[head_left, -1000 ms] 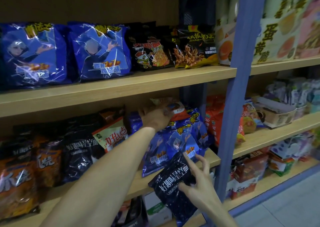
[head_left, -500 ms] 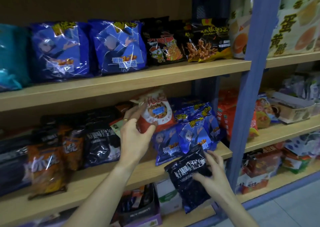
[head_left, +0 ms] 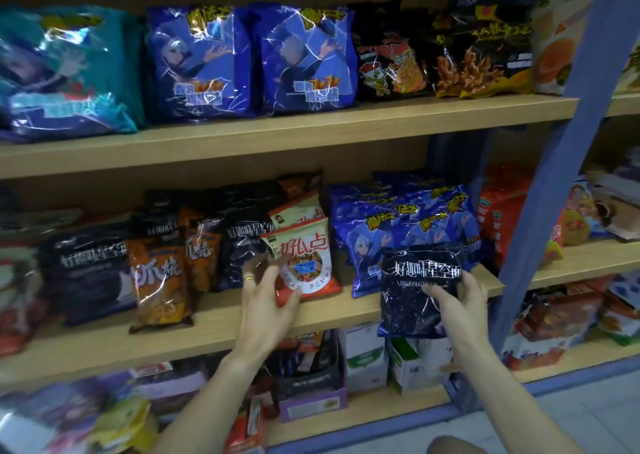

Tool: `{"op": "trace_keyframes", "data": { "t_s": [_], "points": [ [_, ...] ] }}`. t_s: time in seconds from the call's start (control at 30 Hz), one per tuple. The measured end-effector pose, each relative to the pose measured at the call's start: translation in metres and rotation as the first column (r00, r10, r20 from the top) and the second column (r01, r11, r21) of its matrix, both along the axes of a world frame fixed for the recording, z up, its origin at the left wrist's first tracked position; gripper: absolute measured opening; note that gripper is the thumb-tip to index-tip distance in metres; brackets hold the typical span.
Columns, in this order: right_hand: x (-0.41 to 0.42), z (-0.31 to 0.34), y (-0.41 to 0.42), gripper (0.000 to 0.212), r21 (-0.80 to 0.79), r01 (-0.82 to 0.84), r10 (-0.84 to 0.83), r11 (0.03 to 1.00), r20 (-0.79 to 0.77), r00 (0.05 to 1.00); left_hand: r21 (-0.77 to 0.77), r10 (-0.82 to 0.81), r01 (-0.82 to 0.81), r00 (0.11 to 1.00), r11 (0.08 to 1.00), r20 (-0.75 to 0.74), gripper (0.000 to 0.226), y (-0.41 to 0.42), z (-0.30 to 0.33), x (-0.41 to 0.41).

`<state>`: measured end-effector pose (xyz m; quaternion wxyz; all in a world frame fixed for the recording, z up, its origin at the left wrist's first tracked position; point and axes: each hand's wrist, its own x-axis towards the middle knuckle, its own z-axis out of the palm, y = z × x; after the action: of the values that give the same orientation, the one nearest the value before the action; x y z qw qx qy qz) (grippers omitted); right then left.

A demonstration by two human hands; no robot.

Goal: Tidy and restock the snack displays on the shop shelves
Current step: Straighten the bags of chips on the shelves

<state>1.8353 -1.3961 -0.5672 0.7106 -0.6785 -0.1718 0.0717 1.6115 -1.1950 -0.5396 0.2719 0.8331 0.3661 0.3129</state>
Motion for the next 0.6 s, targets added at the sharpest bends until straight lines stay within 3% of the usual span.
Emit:
{"op": "trace_keyframes", "data": {
  "t_s": [0.1,0.17,0.2,0.3,0.4,0.43,0.5,0.57,0.6],
  "points": [
    [-0.001,-0.001,-0.007,0.051,-0.042,-0.013,0.015,0.999,0.043,0.999,0.286,0.016,-0.051,0.993,0.957,0.121,0.045,-0.020,0.001,0.002],
    [-0.002,0.000,-0.015,0.040,-0.043,-0.077,0.081,0.996,0.102,0.991,0.465,-0.147,0.045,0.971,0.884,0.186,0.044,-0.040,0.002,0.015],
    [0.000,-0.001,-0.019,0.039,-0.037,-0.082,0.086,0.996,0.125,0.988,0.456,-0.240,0.135,0.954,0.880,0.180,0.043,-0.052,0.004,0.024],
    [0.008,0.002,-0.029,0.040,0.038,-0.061,0.058,0.997,0.067,0.996,0.062,-0.341,0.335,0.927,0.940,0.158,0.059,-0.086,0.011,0.059],
    [0.012,0.011,-0.026,0.057,0.079,-0.133,0.133,0.988,0.005,0.991,-0.252,-0.364,0.421,0.899,0.871,0.242,0.072,-0.104,0.013,0.086],
    [0.012,0.016,-0.023,0.057,0.063,-0.186,0.185,0.981,0.011,0.983,-0.319,-0.370,0.457,0.880,0.830,0.297,0.065,-0.106,0.012,0.091],
    [0.010,0.027,-0.018,0.030,0.088,-0.255,0.252,0.963,0.042,0.967,-0.409,-0.295,0.468,0.859,0.783,0.419,0.048,-0.105,0.008,0.093],
    [0.015,0.035,-0.011,0.017,0.119,-0.095,0.083,0.988,0.104,0.991,-0.466,-0.183,0.427,0.857,0.775,0.481,0.040,-0.097,0.006,0.086],
    [0.022,0.036,-0.008,0.022,0.045,0.020,-0.028,0.999,0.196,0.980,-0.487,-0.137,0.406,0.857,0.773,0.497,0.038,-0.093,0.005,0.081]
  ]
}}
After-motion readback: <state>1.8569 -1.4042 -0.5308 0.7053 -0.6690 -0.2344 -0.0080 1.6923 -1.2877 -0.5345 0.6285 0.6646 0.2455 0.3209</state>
